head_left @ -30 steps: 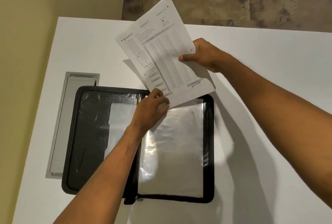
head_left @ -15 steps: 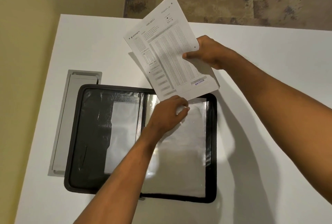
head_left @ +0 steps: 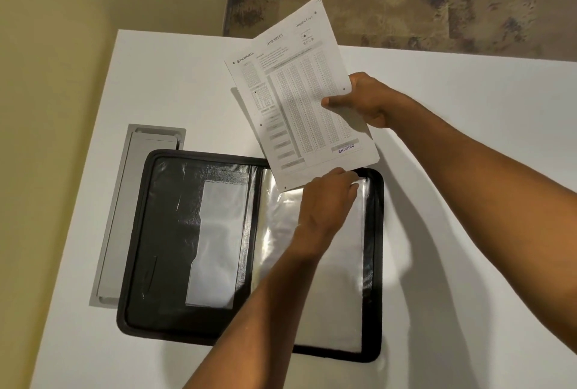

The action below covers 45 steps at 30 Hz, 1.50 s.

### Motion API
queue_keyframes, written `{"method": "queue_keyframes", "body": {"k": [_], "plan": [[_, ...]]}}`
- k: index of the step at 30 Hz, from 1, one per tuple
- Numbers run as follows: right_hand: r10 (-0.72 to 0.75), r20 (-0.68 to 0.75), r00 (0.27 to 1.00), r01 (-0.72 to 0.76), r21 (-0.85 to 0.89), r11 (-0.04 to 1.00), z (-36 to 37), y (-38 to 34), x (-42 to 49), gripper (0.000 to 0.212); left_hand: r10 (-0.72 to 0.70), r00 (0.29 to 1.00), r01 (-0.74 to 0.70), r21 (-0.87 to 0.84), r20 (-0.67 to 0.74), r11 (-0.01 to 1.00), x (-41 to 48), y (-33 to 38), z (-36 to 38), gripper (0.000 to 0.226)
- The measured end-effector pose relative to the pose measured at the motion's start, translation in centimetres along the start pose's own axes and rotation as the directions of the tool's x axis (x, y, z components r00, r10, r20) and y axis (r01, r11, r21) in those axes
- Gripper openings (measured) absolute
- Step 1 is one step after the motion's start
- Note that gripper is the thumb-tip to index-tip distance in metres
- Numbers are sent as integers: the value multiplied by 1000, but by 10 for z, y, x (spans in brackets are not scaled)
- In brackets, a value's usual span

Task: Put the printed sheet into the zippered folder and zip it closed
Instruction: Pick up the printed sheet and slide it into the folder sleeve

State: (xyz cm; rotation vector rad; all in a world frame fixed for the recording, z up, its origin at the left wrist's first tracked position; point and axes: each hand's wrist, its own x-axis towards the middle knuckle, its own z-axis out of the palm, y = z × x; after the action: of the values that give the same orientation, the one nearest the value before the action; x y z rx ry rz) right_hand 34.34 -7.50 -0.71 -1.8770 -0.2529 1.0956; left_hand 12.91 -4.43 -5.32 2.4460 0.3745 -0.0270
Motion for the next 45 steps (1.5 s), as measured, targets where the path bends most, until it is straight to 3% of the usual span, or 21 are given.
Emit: {"method": "queue_keyframes", "body": {"k": [4,12,25,37,45], "plan": [[30,10,999,-31,144,989,5,6,5,32,25,1000,-26,90,12,996,3,5,1,20],[63,-33,997,-57,156,986,12,27,4,35,43,989,-80,266,142,961,-3,22,-7,19],[69,-46,997,-58,210,976,21,39,10,39,139,967,-203,314,215,928,-7,35,-23,36],[50,-144,988,-39,77,996,28,42,7,48,271,907,-385,373,323,844,-3,34,-20,30],[41,-201,979,-40,5,999,30,50,1,50,557,779,-626,406,287,666,5,21,-16,11]]}}
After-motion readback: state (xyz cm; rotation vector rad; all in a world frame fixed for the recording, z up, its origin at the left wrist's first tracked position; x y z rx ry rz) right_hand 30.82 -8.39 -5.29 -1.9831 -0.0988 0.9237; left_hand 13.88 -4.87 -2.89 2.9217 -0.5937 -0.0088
